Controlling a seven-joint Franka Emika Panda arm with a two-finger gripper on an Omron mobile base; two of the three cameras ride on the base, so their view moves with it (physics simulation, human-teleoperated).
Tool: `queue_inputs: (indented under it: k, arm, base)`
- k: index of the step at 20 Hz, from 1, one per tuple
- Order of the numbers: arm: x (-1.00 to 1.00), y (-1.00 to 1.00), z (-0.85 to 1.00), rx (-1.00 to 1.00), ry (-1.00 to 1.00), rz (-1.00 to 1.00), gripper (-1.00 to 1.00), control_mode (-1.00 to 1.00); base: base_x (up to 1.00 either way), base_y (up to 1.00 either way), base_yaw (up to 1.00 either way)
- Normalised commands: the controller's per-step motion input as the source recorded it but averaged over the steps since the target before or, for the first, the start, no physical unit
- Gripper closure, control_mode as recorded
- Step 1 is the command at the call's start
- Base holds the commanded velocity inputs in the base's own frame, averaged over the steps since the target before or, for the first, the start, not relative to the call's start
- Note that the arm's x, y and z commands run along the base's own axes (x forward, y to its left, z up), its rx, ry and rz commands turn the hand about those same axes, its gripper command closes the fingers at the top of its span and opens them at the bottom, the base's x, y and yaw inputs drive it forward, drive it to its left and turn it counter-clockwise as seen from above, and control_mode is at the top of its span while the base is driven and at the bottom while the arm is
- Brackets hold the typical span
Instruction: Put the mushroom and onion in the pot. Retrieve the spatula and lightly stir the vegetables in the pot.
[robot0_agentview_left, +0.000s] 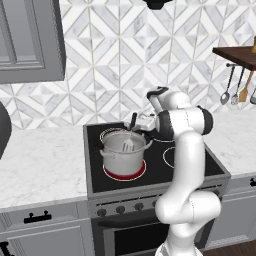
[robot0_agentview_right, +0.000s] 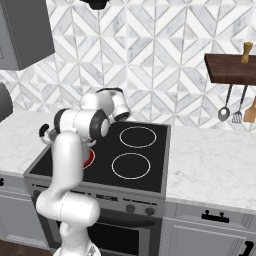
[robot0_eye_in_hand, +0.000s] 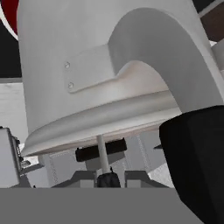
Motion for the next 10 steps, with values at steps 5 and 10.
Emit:
queue_inputs:
  k: [5, 10]
  arm:
    - [0.03, 0.0, -0.59, 0.0, 0.11, 0.04, 1.0, -1.0]
    - [0.24, 0.0, -0.69, 0.0, 0.11, 0.05, 1.0, -1.0]
  base:
    - [0.0, 0.0, 0.0]
    - [0.0, 0.0, 0.0]
